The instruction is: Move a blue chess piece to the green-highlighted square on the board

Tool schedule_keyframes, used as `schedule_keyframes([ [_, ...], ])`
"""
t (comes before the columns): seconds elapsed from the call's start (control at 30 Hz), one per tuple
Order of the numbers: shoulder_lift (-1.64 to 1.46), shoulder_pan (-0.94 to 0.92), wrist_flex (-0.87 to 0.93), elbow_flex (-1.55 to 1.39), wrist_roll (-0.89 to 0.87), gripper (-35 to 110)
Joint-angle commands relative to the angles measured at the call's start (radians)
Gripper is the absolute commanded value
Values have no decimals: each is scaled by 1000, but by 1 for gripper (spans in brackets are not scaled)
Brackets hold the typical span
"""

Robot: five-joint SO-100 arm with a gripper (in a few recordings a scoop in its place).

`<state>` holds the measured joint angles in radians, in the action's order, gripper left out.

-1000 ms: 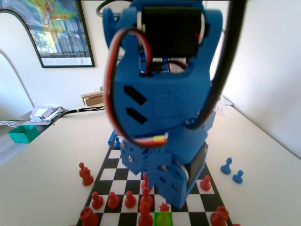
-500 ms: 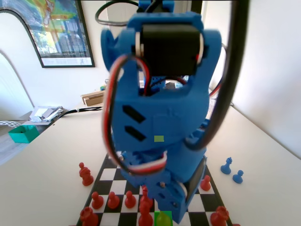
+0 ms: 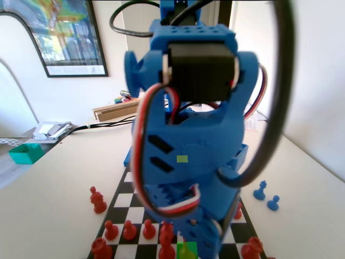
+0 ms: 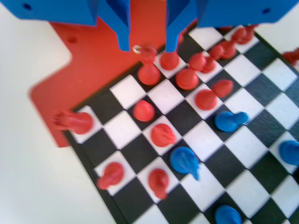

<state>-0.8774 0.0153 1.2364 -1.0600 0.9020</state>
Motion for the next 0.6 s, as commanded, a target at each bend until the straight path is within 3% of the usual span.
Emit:
schedule_keyframes([
  [0.0, -29, 12, 14, 61, 11, 14],
  [0.57, 20, 6, -2, 57, 18, 14],
])
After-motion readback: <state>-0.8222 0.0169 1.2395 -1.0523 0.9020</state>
